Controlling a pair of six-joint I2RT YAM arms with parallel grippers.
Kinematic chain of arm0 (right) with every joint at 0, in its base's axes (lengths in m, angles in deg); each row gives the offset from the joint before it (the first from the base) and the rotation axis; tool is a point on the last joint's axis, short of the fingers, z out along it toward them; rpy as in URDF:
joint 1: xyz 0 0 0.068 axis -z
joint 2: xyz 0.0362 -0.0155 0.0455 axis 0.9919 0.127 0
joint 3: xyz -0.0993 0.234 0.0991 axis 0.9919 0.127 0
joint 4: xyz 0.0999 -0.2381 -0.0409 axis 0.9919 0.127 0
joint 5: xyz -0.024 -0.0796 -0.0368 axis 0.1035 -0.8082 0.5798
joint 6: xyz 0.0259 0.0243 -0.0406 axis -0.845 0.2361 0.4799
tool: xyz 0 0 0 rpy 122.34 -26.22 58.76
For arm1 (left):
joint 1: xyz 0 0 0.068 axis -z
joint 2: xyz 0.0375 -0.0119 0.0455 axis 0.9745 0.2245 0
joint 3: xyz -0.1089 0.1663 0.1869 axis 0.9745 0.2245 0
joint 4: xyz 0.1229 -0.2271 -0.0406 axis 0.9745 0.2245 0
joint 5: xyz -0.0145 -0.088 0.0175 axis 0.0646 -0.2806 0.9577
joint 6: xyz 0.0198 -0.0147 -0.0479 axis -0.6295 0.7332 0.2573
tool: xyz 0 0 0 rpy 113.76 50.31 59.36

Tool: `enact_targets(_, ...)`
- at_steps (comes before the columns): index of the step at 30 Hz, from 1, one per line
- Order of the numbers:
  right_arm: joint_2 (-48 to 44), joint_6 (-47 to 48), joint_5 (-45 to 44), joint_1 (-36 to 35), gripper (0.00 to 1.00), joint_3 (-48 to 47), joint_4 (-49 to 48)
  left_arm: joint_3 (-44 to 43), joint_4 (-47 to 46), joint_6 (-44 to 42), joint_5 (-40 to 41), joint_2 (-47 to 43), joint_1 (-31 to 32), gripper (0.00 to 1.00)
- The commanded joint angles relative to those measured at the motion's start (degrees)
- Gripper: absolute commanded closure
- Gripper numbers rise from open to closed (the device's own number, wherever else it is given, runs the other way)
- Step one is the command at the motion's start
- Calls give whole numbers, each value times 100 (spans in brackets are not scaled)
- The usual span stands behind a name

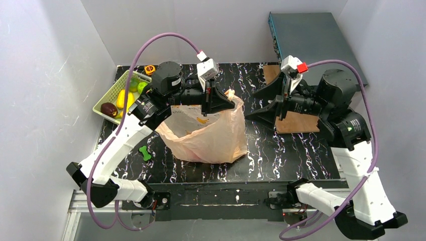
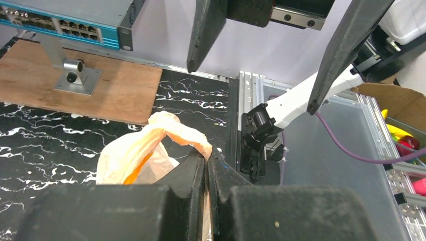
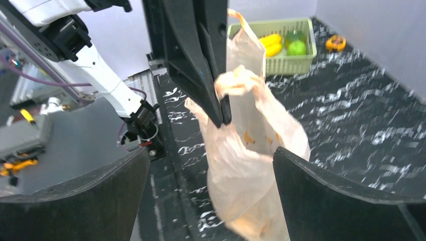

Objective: Place the fake fruits into the plastic bag and tie a complex knot

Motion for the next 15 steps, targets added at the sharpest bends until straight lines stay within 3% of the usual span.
enact_targets(1, 146, 659, -53, -382, 2, 292, -1441, -69, -285, -39, -679, -21, -47, 100)
enact_targets(6, 260, 1276, -254, -945, 2, 452, -1683, 6, -312, -165, -796, -33, -50, 100)
enact_targets(15, 200, 1467, -833, -1368, 2, 1290, -2300, 84, -359, -298, -724, -99, -51, 94)
